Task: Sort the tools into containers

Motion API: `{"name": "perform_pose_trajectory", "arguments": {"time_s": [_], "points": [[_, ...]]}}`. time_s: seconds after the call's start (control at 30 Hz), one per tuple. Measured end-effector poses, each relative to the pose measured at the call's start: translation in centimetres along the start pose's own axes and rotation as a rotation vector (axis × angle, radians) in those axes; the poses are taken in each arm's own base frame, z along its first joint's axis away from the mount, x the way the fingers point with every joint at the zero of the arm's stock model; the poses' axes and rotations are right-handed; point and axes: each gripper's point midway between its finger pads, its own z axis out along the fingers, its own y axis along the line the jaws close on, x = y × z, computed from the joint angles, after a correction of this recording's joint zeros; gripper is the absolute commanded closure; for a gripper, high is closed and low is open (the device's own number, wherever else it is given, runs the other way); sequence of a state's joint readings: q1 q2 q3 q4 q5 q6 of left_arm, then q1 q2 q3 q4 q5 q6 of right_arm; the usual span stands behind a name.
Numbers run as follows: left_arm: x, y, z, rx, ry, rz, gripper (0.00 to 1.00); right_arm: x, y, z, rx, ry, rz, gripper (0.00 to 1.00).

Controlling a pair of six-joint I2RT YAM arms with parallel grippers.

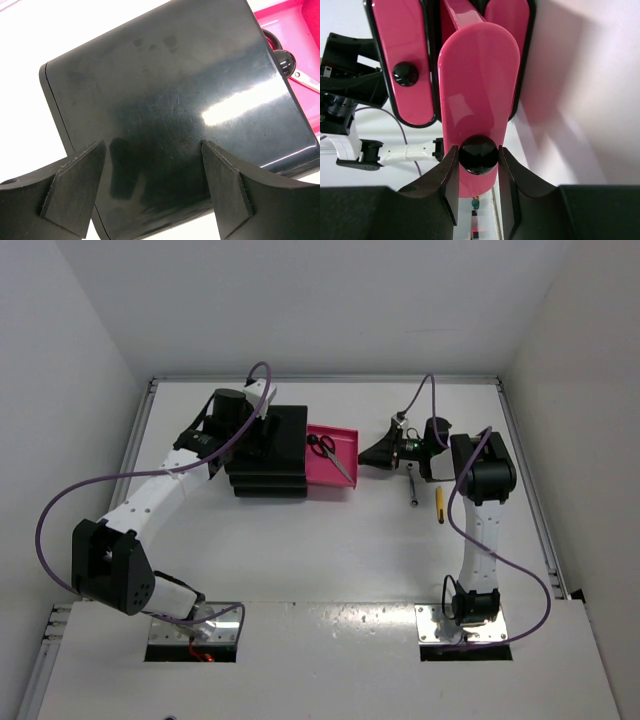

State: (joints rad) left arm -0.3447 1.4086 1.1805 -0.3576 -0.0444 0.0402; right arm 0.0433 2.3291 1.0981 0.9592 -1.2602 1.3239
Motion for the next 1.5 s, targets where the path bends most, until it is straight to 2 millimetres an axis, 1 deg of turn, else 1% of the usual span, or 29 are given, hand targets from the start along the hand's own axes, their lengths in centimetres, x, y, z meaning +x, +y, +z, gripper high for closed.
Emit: {"name": "perform_pose_trajectory", "arguments": {"time_s": [0.13,0.23,0.47,0.57,1.03,1.23,1.27,1.47,1.5], "points": [[0.0,0.0,0.0,0.002,0.000,-0.001,0.16,-0.1,0.6,0.2,-0.015,0.001,-0.004,0.81],[0.0,-0.1,0.1,0.004,0.000,-0.002,0.16,0.1,1.0,0.9,-0.019,0.018,-0.011,0.81],[-0.1,-0.1,0.1,0.004,-0.001,-0.004,0.16,0.4,2.7,3.6,-0.039,0.073,-0.055,0.81],[0.0,-0.1,0.1,0.005,0.000,-0.004,0.16,0.7,2.7,4.3,-0.039,0.091,-0.049,0.81],[0.0,-0.2,0.1,0.012,0.000,0.000,0.16,1.0,2.9,8.4,-0.053,0.139,-0.079,0.81],[0.0,-0.2,0.1,0.013,0.000,0.000,0.16,1.0,2.9,10.5,-0.063,0.157,-0.100,0.81],[0.0,-0.2,0.1,0.012,0.000,0.000,0.16,1.1,3.0,10.9,-0.066,0.162,-0.102,0.80],[0.0,-0.2,0.1,0.011,0.000,0.000,0.16,1.4,3.1,12.1,-0.070,0.174,-0.105,0.80],[0.0,-0.2,0.1,0.011,-0.001,0.000,0.16,1.4,3.1,12.2,-0.070,0.175,-0.104,0.75]]}}
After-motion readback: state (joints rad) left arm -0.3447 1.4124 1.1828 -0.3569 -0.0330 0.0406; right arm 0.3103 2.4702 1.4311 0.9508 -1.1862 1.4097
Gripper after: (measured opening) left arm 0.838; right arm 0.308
